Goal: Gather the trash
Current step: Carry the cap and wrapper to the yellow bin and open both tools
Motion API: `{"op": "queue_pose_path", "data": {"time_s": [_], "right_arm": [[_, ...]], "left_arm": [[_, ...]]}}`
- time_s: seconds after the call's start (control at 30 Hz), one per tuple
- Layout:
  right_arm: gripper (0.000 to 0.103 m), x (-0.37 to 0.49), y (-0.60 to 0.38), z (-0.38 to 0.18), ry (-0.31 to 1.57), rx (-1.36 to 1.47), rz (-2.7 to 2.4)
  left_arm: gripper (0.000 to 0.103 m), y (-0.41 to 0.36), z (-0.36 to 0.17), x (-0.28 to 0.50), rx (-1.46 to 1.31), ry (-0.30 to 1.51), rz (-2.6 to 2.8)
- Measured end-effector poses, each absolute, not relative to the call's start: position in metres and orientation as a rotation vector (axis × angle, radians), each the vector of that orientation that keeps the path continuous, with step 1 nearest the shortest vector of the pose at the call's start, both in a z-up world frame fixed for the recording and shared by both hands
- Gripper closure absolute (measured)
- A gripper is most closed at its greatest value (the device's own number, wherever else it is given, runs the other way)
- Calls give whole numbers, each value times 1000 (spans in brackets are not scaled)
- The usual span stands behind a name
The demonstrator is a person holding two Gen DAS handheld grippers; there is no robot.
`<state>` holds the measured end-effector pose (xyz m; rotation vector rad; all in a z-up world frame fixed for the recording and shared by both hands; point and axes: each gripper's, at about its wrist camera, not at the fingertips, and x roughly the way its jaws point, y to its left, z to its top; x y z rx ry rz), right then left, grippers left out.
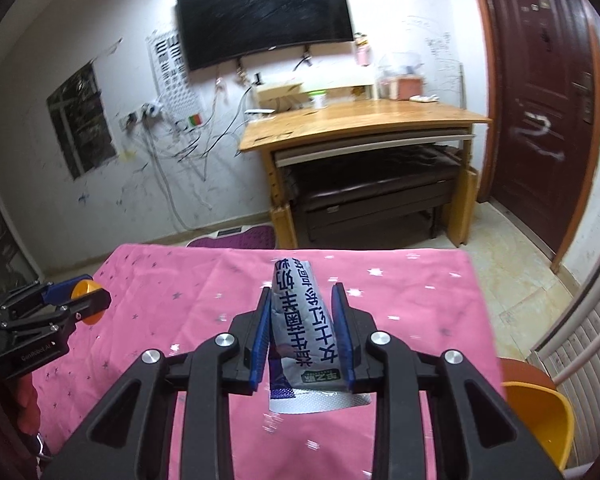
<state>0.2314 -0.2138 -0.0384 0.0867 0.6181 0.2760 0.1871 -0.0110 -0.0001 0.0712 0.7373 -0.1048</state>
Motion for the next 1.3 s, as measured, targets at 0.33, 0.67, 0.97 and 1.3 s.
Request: {"op": "queue_pose_path", "data": {"time_s": [0.33,0.67,0.97,1.3], "right_arm": [[79,196,-303,-37,561,187,166],[79,152,-386,-47,529,264,45],[79,126,-430,-68,547,306,-27],[79,123,-453,-95,596,335,-48]], "left_arm": [[64,-80,0,189,126,739,-181],[64,-149,-1,189,174,745,-264],[64,-202,-5,182,201,754,-341],[64,-255,-12,171,232,775,-411]]}}
